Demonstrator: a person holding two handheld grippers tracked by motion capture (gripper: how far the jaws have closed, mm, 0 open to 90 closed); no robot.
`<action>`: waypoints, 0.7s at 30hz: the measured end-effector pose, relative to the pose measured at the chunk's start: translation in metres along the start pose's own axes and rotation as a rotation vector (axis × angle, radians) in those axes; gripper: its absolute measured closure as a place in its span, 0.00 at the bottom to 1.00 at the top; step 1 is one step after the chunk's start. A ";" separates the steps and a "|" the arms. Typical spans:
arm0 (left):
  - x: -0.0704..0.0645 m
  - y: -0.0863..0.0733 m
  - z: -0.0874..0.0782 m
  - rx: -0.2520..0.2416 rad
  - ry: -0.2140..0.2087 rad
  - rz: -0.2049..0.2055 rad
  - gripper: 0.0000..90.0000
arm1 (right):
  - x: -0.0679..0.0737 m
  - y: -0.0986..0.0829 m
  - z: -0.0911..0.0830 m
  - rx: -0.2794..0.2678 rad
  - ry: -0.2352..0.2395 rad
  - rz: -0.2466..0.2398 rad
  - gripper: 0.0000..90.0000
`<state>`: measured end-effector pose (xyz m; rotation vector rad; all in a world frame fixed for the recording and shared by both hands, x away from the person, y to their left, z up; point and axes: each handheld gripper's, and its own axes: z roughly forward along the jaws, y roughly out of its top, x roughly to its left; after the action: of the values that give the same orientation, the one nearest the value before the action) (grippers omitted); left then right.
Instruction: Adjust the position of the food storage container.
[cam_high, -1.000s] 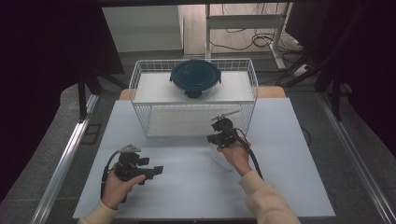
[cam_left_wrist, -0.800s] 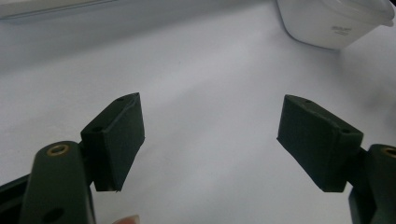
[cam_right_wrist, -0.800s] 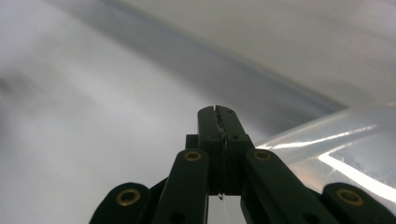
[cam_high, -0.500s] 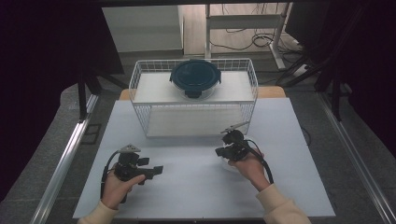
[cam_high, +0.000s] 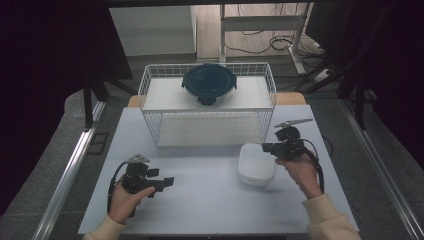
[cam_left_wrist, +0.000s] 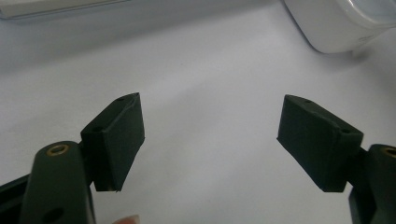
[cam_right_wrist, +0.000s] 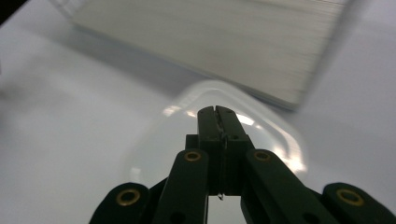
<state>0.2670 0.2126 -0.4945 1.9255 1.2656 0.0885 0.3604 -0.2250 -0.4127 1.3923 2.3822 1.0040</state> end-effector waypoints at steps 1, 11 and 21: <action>0.000 0.000 0.000 0.001 0.000 0.001 0.25 | -0.008 -0.003 -0.001 0.006 -0.018 0.027 0.99; -0.001 -0.001 0.002 0.009 0.004 0.003 0.24 | -0.056 -0.018 0.022 0.098 -0.037 0.128 0.99; -0.001 0.000 0.002 0.007 0.003 0.003 0.25 | -0.057 -0.017 0.036 0.150 -0.041 0.107 0.99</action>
<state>0.2670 0.2102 -0.4957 1.9341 1.2660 0.0889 0.3968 -0.2617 -0.4596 1.5921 2.4189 0.8268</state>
